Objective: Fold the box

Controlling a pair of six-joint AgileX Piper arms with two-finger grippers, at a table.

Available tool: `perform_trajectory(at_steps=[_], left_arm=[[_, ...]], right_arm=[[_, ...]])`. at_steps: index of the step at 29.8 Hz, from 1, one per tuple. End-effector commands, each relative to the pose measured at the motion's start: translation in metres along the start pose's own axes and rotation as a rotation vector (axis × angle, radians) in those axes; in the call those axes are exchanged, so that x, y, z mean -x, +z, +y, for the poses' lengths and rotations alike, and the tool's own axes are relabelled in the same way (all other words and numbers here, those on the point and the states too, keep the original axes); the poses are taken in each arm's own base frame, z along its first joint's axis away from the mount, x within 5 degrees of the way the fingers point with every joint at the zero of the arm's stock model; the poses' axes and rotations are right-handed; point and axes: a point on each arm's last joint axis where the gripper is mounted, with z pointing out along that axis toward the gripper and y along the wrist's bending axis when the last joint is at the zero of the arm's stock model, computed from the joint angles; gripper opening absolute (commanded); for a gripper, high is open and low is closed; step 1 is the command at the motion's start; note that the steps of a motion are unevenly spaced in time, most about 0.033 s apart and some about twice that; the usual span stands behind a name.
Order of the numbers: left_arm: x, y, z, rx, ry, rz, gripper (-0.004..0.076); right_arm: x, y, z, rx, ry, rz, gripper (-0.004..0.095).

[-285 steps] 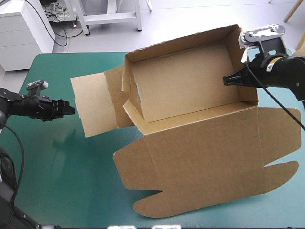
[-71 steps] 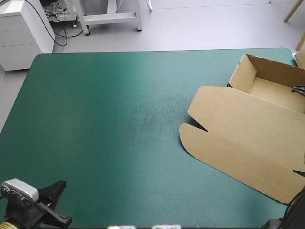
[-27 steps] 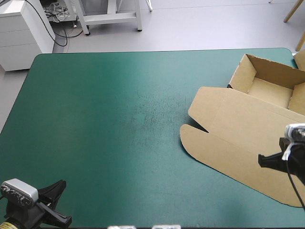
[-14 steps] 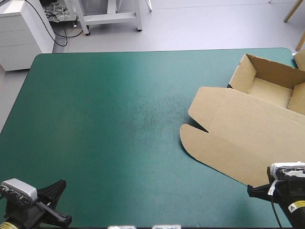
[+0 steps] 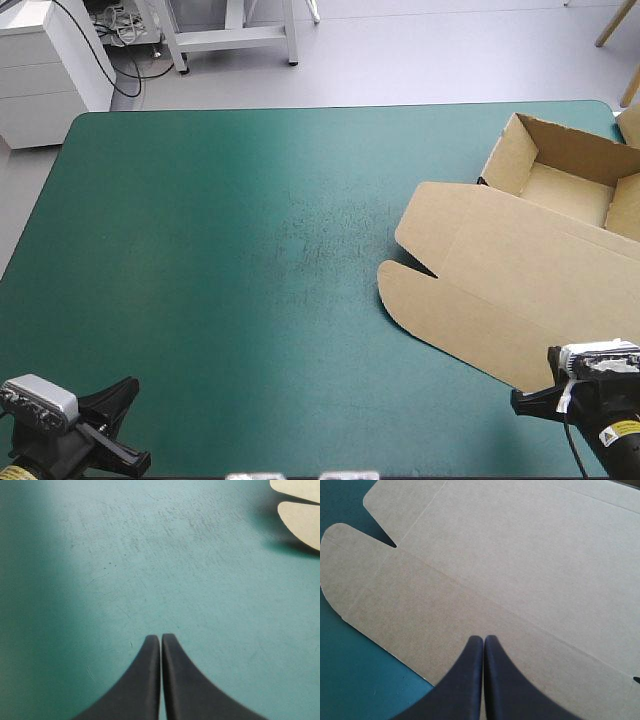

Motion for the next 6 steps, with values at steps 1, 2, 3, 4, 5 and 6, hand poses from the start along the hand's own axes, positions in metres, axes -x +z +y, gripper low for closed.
perform_trajectory(at_steps=[1, 2, 3, 4, 5, 6], left_arm=[[0.0126, -0.0027, -0.0014, -0.018, -0.014, -0.083, -0.0008], [0.0126, -0.0027, -0.0014, -0.018, -0.014, -0.083, -0.0008], [0.0126, -0.0027, -0.0014, -0.018, -0.014, -0.083, -0.0008], [0.0126, -0.0027, -0.0014, -0.018, -0.014, -0.083, -0.0008], [0.0126, -0.0027, -0.0014, -0.018, -0.014, -0.083, -0.0008], [0.0126, -0.0027, -0.0014, -0.018, -0.014, -0.083, -0.0008]], right_arm=[[0.0128, -0.0032, -0.0011, -0.009, -0.009, -0.084, -0.0016], [0.0128, -0.0032, -0.0011, -0.009, -0.009, -0.084, -0.0016], [0.0128, -0.0032, -0.0011, -0.009, -0.009, -0.084, -0.0016], [0.0128, -0.0032, -0.0011, -0.009, -0.009, -0.084, -0.0016], [0.0128, -0.0032, -0.0011, -0.009, -0.009, -0.084, -0.0016], [0.0128, -0.0032, -0.0011, -0.009, -0.009, -0.084, -0.0016]])
